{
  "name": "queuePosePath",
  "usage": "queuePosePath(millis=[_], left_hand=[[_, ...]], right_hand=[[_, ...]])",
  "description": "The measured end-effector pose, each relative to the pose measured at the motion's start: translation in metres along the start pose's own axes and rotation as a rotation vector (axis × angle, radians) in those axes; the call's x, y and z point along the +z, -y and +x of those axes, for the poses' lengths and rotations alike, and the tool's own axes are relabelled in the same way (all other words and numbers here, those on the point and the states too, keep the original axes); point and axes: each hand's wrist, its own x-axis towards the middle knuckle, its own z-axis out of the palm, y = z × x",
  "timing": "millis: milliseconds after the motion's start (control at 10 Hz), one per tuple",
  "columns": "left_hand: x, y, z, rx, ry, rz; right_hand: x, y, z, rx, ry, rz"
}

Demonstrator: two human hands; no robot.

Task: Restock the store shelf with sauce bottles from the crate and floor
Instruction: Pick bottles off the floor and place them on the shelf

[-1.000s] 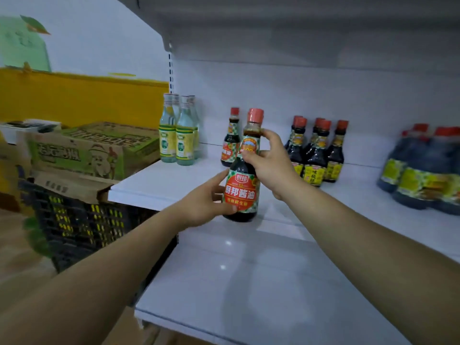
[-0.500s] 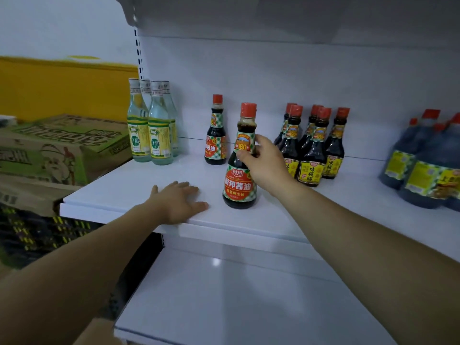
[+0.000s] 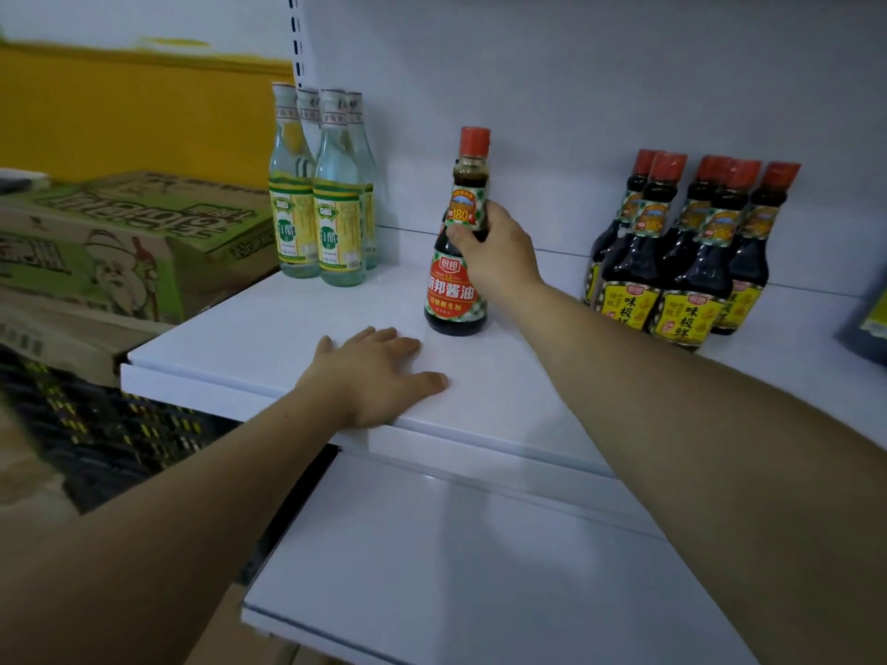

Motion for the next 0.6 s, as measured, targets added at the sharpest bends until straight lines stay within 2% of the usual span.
queuePosePath(millis=[600], left_hand=[[0.002,0.004,0.000,0.003,-0.014,-0.028]], right_hand=[[0.037,-0.015,0.044,0.042,-0.064,-0.010]])
